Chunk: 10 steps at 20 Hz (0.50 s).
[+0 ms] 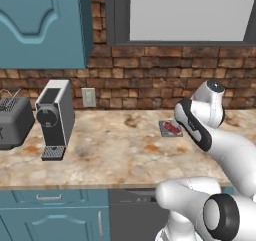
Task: Take the steak from the fridge and place it on the digital scale on the counter by the fridge. Wait a few seconds for a reading, then move it to the plate on the dining counter.
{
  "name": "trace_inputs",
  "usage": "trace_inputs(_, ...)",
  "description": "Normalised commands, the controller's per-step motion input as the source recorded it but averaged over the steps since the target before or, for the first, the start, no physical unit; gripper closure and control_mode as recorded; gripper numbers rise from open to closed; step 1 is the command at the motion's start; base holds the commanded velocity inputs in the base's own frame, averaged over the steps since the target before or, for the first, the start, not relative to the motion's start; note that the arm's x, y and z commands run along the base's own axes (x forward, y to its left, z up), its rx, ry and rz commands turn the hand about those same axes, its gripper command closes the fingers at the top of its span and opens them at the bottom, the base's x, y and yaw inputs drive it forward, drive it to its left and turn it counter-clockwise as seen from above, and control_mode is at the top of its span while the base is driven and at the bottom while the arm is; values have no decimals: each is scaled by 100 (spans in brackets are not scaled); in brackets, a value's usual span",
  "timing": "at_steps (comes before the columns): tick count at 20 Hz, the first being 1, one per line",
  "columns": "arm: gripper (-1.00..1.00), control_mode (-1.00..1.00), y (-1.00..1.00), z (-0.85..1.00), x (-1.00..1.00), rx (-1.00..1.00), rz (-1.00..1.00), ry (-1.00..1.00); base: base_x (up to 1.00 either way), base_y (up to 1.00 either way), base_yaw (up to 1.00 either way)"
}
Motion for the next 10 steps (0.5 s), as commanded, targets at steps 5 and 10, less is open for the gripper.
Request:
trace_inputs(5, -100, -100, 11, 0, 0, -2, -3, 0, 0, 0, 0)
trace_inputs(10, -100, -100, 6, 0, 0, -1, -4, 0, 0, 0, 0)
